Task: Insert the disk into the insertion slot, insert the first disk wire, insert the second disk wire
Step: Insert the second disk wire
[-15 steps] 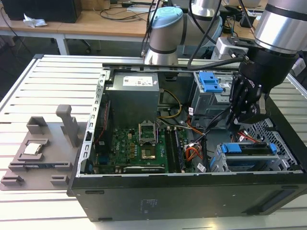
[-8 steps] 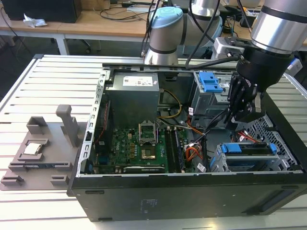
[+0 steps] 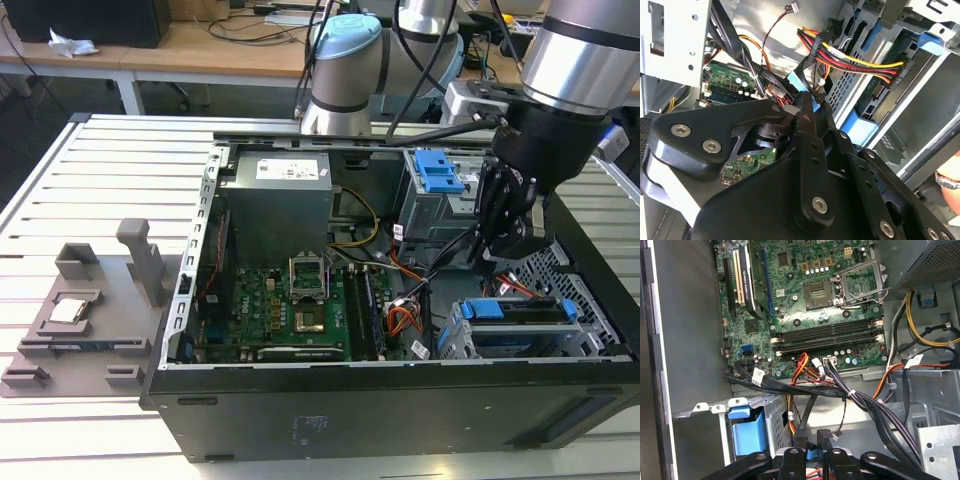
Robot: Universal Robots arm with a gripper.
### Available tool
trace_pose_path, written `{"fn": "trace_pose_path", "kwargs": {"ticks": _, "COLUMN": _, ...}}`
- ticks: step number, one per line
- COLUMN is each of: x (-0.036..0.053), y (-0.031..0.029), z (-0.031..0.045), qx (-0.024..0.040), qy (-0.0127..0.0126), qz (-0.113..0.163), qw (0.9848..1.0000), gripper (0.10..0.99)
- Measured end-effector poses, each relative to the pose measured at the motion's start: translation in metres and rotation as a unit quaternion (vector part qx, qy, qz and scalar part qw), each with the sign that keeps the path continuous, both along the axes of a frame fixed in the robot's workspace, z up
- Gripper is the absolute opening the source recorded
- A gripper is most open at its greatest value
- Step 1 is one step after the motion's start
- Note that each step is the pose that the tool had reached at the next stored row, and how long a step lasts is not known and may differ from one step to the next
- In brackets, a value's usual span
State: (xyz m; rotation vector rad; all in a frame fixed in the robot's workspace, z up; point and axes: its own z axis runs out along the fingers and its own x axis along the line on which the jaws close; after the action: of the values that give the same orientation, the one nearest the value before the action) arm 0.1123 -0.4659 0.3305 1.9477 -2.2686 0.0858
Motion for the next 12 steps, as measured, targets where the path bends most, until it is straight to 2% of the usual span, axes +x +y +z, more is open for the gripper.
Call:
{"fn": "trace_pose_path", "kwargs": {"ticks": 3, "x": 0.0000, "y": 0.0000, "z": 0.0000, "qx": -0.0003, "qy": 0.0000, "qz": 0.000, "qw": 1.0000, "gripper": 0.227}}
{"fn": "trace_pose_path", "kwargs": {"ticks": 4, "x": 0.0000, "y": 0.0000, "z": 0.0000, "qx": -0.0004, "qy": 0.0000, "qz": 0.000, "qw": 1.0000, "gripper": 0.161}}
{"fn": "trace_pose_path", "kwargs": {"ticks": 5, "x": 0.0000, "y": 0.0000, "z": 0.0000, "qx": -0.0004, "qy": 0.0000, "qz": 0.000, "qw": 1.0000, "gripper": 0.145}}
{"fn": "trace_pose_path", "kwargs": {"ticks": 12, "x": 0.0000, "y": -0.0003, "z": 0.0010, "qx": -0.0007, "qy": 0.0000, "qz": 0.000, "qw": 1.0000, "gripper": 0.145}}
